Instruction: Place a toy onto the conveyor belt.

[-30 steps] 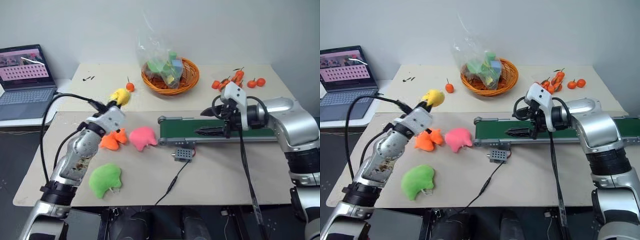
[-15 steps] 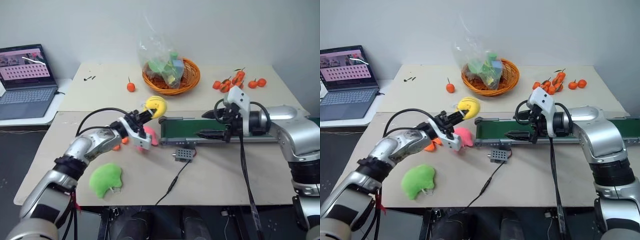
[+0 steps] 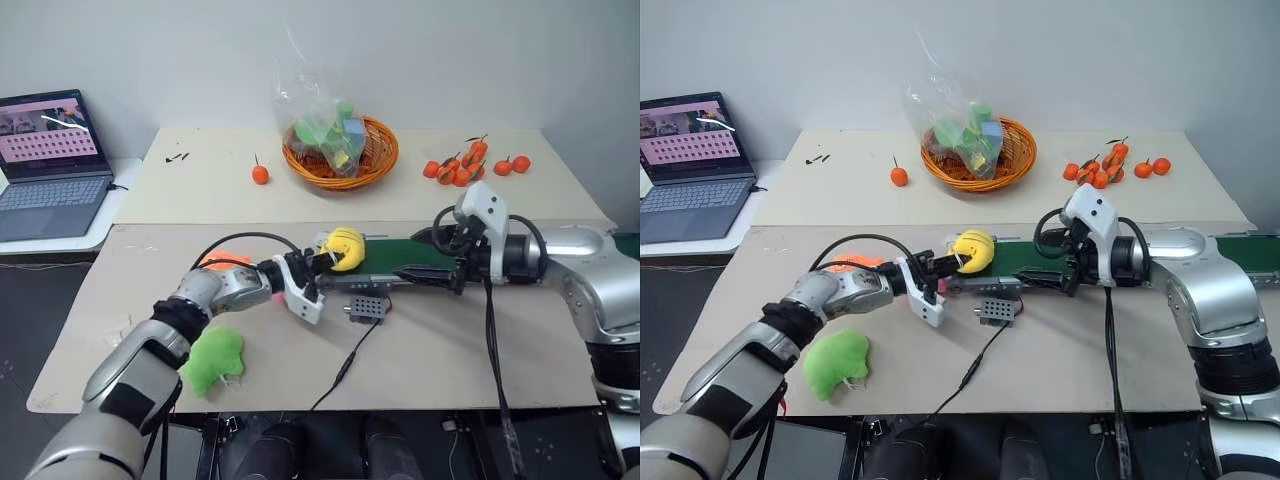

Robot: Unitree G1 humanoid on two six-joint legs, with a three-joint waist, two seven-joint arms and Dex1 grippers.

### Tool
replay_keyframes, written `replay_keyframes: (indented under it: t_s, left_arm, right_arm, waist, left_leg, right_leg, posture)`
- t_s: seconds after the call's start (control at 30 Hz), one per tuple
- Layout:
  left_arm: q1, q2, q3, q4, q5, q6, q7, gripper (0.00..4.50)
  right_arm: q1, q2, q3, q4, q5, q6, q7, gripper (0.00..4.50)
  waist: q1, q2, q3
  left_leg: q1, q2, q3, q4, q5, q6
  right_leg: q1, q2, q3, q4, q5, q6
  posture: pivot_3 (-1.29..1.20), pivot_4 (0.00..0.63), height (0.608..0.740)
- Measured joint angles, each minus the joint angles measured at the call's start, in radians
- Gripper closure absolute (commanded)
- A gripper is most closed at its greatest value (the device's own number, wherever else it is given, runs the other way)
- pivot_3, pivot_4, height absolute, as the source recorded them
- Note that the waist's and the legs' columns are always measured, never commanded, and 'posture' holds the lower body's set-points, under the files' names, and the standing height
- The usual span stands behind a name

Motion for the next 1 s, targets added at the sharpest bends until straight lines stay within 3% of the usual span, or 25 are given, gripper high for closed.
replay_keyframes:
  t_s: [0.03, 0.23, 0.37, 0.7, 0.83, 1.0]
  left_arm:
    - [-0.002, -0.005, -0.004, 0.013, 0.003, 0.0, 0.003, 3.59]
    - [-0.025, -0.007, -0.005, 0.038, -0.015, -0.022, 0.007, 1.36]
    - [-0.02, -0.009, 0.029, 0.039, -0.099, -0.026, -0.048, 0.04]
    - [0.132, -0.042, 0.198, -0.108, -0.487, 0.148, -0.443, 0.04]
    - [0.22, -0.057, 0.312, -0.262, -0.795, 0.348, -0.688, 0.04]
    - [0.327, -0.019, 0.471, -0.606, -1.31, 0.879, -0.992, 0.04]
  right_arm:
    - [0.001, -0.003, -0.001, 0.0, 0.0, 0.004, -0.002, 0.0]
    - [0.001, -0.012, -0.016, -0.001, 0.0, 0.009, -0.01, 0.0]
    - [-0.001, -0.012, -0.009, 0.001, -0.002, 0.009, -0.008, 0.0]
    - [-0.03, -0.012, 0.021, 0.028, -0.01, -0.001, 0.006, 0.0]
    - [-0.043, -0.015, 0.026, 0.042, -0.011, -0.01, 0.017, 0.0]
    - [-0.094, -0.029, 0.035, 0.089, -0.024, -0.034, 0.052, 0.0]
  waist:
    - [-0.001, 0.0, 0.0]
    - [0.001, 0.0, 0.0]
    - [0.0, 0.0, 0.0]
    - [-0.001, 0.0, 0.0]
    - [-0.007, 0.0, 0.0]
    - [-0.026, 0.0, 0.0]
  left_leg:
    - [0.0, 0.0, 0.0, 0.0, 0.0, 0.0]
    - [0.001, 0.0, 0.001, 0.001, 0.0, 0.001]
    - [0.002, 0.0, 0.001, 0.001, -0.001, 0.001]
    - [0.002, 0.0, 0.003, 0.002, -0.002, 0.003]
    - [0.002, 0.0, 0.003, 0.002, -0.002, 0.003]
    - [0.002, 0.001, 0.003, 0.003, -0.002, 0.004]
  right_leg:
    - [0.0, 0.0, 0.0, 0.0, 0.0, 0.0]
    - [0.002, 0.0, 0.001, 0.0, 0.001, 0.001]
    - [0.002, 0.0, 0.001, 0.0, 0.001, 0.001]
    - [0.001, -0.001, 0.001, 0.0, 0.001, 0.001]
    - [0.0, -0.001, 0.001, 0.001, 0.001, 0.001]
    - [0.0, 0.0, 0.001, 0.001, 0.001, 0.002]
  posture:
    - [0.0, 0.15, 0.74]
    - [0.0, 0.15, 0.74]
    - [0.0, 0.15, 0.74]
    - [0.0, 0.15, 0.74]
    - [0.0, 0.15, 0.74]
    - [0.0, 0.15, 0.74]
